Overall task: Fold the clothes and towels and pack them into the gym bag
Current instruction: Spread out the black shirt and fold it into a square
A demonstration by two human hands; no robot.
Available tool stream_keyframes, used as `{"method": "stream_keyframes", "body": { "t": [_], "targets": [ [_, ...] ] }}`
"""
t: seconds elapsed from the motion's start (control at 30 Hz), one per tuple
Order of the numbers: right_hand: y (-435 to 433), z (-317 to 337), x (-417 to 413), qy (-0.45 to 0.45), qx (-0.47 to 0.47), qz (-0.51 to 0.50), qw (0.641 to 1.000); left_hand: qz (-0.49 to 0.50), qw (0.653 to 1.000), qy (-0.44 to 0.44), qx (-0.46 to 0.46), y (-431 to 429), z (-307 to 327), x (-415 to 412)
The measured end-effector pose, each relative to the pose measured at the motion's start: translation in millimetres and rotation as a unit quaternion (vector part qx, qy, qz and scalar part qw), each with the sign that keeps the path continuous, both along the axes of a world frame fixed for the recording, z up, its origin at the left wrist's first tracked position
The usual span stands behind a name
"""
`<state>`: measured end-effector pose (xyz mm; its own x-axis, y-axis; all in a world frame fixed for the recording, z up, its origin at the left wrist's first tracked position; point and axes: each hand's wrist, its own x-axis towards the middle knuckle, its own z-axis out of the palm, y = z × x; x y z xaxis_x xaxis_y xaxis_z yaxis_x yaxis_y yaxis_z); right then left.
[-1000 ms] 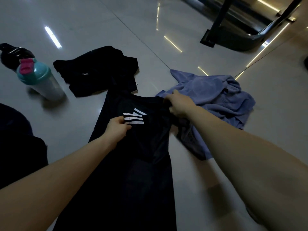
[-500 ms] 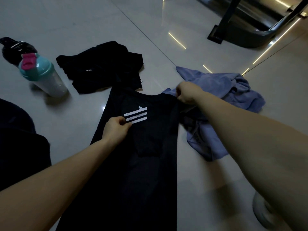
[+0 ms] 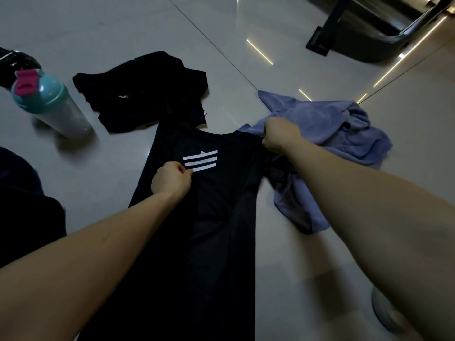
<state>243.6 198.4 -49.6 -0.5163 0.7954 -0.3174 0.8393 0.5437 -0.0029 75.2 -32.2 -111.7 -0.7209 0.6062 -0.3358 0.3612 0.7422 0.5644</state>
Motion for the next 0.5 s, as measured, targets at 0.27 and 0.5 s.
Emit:
{"method": "stream_keyframes", "body": {
  "t": [0.27,0.5],
  "targets": [
    [-12.3,-3.6,7.1,0.048,0.031,-0.002,0.998,0.003,1.0,0.018,-0.008,2.5,1.9,3.7],
    [-109.7,-9.0,65.1,0.117,-0.006,0.057,0.991,-0.117,0.987,-0.108,0.008,-63.8,22.5,69.7]
  ]
}}
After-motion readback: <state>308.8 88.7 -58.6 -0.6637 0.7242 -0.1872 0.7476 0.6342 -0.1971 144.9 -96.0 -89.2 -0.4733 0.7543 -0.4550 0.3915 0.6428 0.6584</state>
